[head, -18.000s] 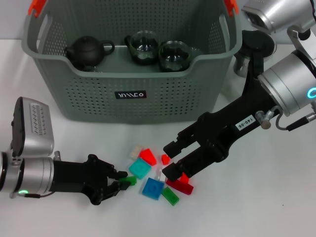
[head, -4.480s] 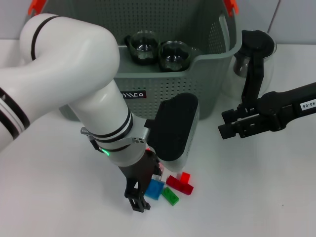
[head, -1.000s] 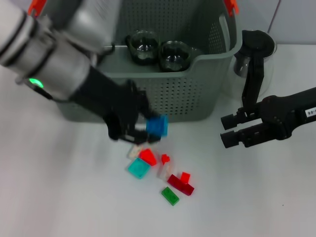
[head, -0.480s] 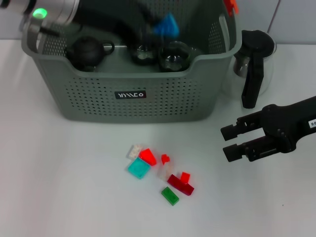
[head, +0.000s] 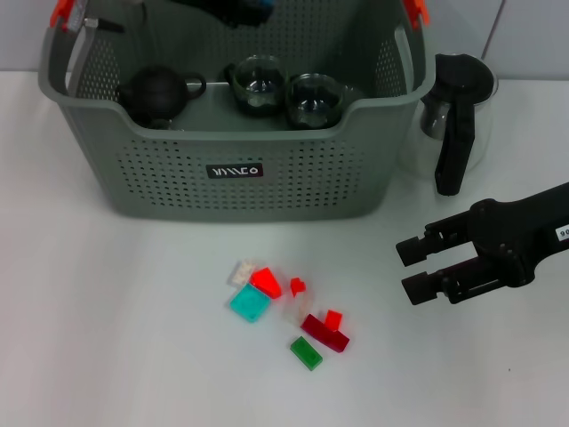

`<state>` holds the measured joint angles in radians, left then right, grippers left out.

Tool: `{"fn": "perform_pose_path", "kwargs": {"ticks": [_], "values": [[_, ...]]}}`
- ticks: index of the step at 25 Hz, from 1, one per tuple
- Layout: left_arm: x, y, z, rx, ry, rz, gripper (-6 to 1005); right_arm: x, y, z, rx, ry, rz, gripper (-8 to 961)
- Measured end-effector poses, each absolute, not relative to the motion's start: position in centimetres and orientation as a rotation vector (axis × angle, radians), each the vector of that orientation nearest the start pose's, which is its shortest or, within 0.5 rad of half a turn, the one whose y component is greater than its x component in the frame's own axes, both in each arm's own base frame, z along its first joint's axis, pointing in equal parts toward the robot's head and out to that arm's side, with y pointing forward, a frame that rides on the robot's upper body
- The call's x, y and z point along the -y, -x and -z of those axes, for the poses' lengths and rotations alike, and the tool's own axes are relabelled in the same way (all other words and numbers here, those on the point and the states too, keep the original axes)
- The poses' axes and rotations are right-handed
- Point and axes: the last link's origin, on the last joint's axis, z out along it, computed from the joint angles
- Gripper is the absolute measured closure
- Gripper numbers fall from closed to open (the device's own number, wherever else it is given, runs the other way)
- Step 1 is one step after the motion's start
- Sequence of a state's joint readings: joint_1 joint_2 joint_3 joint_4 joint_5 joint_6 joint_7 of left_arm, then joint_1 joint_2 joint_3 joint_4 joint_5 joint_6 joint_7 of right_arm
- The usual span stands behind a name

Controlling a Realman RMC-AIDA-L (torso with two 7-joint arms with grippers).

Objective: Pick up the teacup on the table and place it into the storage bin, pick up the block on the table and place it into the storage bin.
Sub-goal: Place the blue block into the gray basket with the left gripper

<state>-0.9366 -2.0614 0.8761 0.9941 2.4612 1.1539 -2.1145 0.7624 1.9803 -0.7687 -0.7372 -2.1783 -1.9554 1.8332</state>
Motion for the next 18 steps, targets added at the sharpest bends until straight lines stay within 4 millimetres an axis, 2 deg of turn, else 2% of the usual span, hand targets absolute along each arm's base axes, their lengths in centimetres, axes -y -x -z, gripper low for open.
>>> {"fn": "perform_pose_path", "kwargs": {"ticks": [9, 18], "values": [[-47.1, 13.5, -5.0, 0.608, 2.412, 0.112, 515, -34.0, -18.7, -3.3, -0.824, 3.236, -0.432, 250], [-46.7, 13.9, -5.1, 0.624, 2.410, 0.115, 504, -34.2, -18.6, -3.3, -0.797, 3.235, -0.431, 250]]}}
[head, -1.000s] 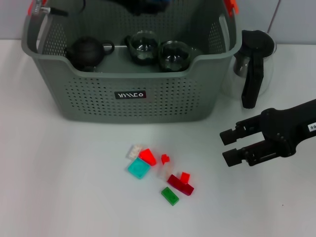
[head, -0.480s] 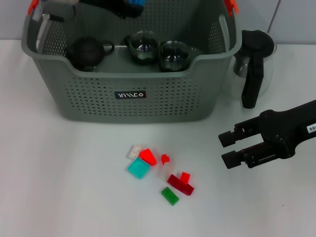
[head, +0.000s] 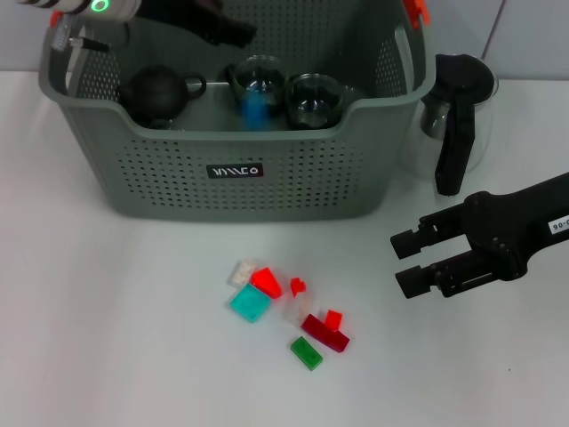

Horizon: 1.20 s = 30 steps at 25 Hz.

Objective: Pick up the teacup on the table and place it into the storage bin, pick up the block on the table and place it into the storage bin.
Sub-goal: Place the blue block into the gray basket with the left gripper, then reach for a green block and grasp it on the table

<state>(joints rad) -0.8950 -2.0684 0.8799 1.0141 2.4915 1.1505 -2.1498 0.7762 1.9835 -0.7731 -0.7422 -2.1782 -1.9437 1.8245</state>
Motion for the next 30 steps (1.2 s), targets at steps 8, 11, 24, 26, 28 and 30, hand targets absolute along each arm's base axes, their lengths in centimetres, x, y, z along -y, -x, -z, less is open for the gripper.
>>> {"fn": "perform_pose_path", "kwargs": {"ticks": [8, 11, 24, 26, 28, 30], "values": [[-45.4, 13.6, -6.5, 0.602, 2.382, 0.157, 234, -34.2, -18.6, -3.5, -0.789, 3.232, -0.431, 250], [-43.8, 12.9, -7.2, 0.563, 2.395, 0.207, 137, -34.2, -18.6, -3.8, -0.776, 3.233, -0.440, 250], [-32.4, 14.4, -9.2, 0.418, 2.649, 0.780, 48, -33.6, -20.0, -4.9, -0.759, 3.236, -0.430, 250], [-30.9, 15.7, -8.6, 0.395, 2.716, 0.797, 48, -33.5, -20.2, -5.0, -0.766, 3.237, -0.422, 250], [-29.7, 16.8, -8.0, 0.372, 2.777, 0.819, 49, -33.5, -20.2, -4.9, -0.779, 3.238, -0.413, 250], [-28.7, 17.8, -7.6, 0.351, 2.816, 0.838, 49, -33.4, -20.2, -4.8, -0.800, 3.246, -0.397, 250]]}}
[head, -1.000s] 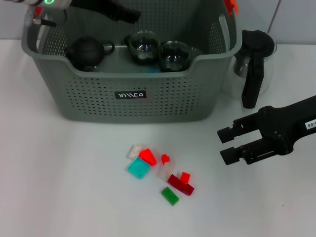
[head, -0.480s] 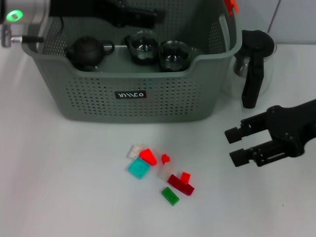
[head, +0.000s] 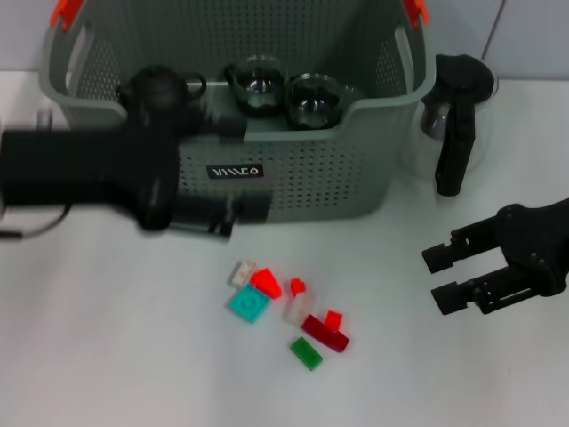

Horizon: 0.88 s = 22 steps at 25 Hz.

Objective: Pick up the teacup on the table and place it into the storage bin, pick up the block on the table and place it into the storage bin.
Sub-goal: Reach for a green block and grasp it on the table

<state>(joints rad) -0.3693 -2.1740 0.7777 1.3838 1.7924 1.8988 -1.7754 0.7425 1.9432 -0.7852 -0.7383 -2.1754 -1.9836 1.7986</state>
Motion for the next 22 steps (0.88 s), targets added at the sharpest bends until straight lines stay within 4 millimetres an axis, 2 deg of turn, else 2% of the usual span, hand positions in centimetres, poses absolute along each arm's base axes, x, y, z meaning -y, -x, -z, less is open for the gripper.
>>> {"fn": "perform_pose_path", "kwargs": {"ticks": [7, 14, 16, 22], "values": [[-27.4, 21.6, -6.5, 0.323, 2.811, 0.773, 51, -33.9, -18.0, -2.8, -0.869, 3.295, -0.287, 250], [-27.3, 24.2, -5.3, 0.373, 2.826, 0.599, 55, -35.0, -15.5, -0.1, -0.932, 3.287, -0.031, 249], [-27.2, 24.8, -5.2, 0.381, 2.822, 0.577, 61, -35.3, -14.7, 0.8, -0.928, 3.282, 0.086, 249], [-26.5, 26.4, -5.9, 0.422, 2.790, 0.539, 80, -35.4, -13.1, 2.5, -0.920, 3.278, 0.275, 250]]}}
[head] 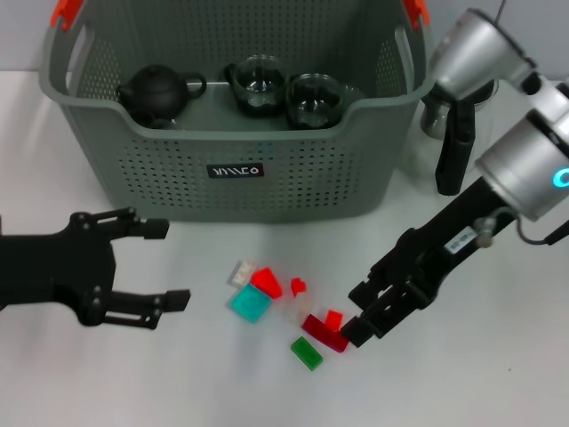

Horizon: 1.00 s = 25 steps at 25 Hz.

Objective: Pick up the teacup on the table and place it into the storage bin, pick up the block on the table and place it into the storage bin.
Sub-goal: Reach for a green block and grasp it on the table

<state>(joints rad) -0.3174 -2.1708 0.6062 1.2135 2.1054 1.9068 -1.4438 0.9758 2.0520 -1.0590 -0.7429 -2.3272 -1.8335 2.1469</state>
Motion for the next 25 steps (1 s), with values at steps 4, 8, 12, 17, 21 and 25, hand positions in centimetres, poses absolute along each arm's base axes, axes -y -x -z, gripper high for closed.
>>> {"fn": "perform_pose_path", "kwargs": {"ticks": [4, 8, 12, 17, 21, 25], "values": [[-25.8, 27.0, -6.1, 0.415, 2.794, 0.524, 93, -35.3, -12.1, 3.9, -0.931, 3.254, 0.383, 250], [-25.7, 27.1, -6.0, 0.424, 2.791, 0.526, 106, -35.2, -11.4, 5.3, -0.933, 3.216, 0.481, 249], [-25.7, 27.4, -6.4, 0.450, 2.764, 0.536, 161, -35.3, -11.5, 6.6, -0.989, 3.152, 0.551, 249], [-25.7, 27.9, -6.8, 0.518, 2.721, 0.564, 228, -35.3, -11.8, 7.8, -1.021, 3.111, 0.605, 250], [-25.5, 28.4, -7.2, 0.552, 2.684, 0.592, 214, -35.2, -11.8, 8.6, -1.014, 3.088, 0.645, 249], [-25.2, 28.6, -7.4, 0.562, 2.669, 0.603, 140, -35.1, -11.6, 9.1, -0.998, 3.078, 0.666, 249]]}}
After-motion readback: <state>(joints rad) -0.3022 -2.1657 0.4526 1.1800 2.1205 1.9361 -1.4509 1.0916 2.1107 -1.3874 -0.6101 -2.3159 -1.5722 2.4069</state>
